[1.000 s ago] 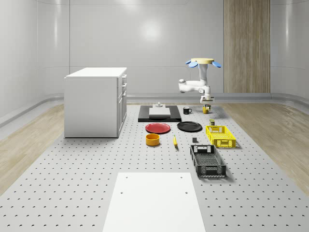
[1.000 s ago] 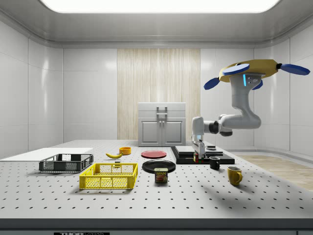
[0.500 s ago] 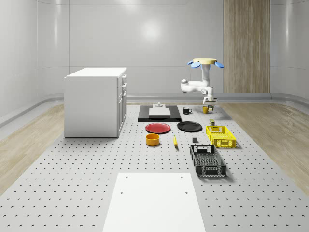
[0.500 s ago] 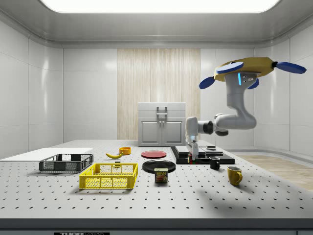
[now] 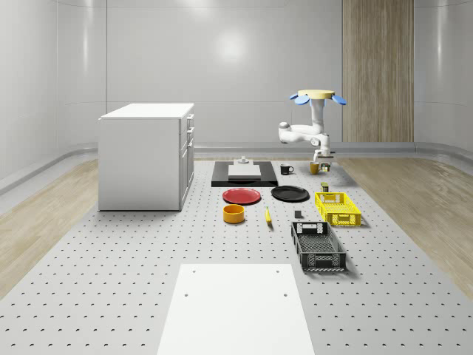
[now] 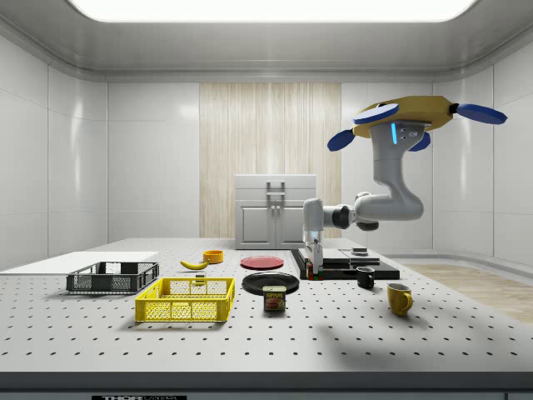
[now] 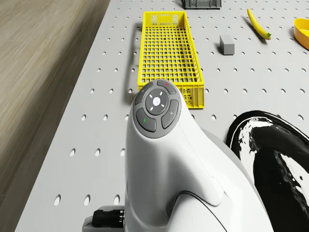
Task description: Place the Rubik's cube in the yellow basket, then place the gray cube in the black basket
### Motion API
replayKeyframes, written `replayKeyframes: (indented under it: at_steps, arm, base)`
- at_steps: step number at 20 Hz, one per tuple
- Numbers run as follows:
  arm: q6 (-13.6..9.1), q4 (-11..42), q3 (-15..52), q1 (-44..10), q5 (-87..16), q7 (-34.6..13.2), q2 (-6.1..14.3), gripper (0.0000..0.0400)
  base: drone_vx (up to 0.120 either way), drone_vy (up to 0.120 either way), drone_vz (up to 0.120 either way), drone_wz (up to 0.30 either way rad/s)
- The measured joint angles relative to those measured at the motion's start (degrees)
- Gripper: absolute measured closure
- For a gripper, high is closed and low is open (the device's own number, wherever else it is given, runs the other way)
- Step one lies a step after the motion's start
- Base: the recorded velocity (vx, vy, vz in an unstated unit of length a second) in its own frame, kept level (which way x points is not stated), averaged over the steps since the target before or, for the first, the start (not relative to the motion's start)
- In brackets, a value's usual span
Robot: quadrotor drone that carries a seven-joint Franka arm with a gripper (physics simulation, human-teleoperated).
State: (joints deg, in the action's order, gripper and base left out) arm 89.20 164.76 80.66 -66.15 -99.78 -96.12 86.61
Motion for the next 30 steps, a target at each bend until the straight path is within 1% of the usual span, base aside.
replayKeyframes:
  at_steps: [14, 16, 30]
  arm:
    - [1.07, -0.04, 0.16, -0.2, 0.46, -0.16, 1.15, 0.0075]
    - [1.21, -0.04, 0.18, -0.22, 0.51, -0.17, 1.29, 0.0075]
    - [2.02, -0.07, 0.3, -0.37, 0.85, -0.29, 2.16, 0.0075]
  base:
    - [0.12, 0.0, 0.0, 0.0]
    - [0.12, -0.08, 0.0, 0.0]
    - [0.12, 0.0, 0.0, 0.0]
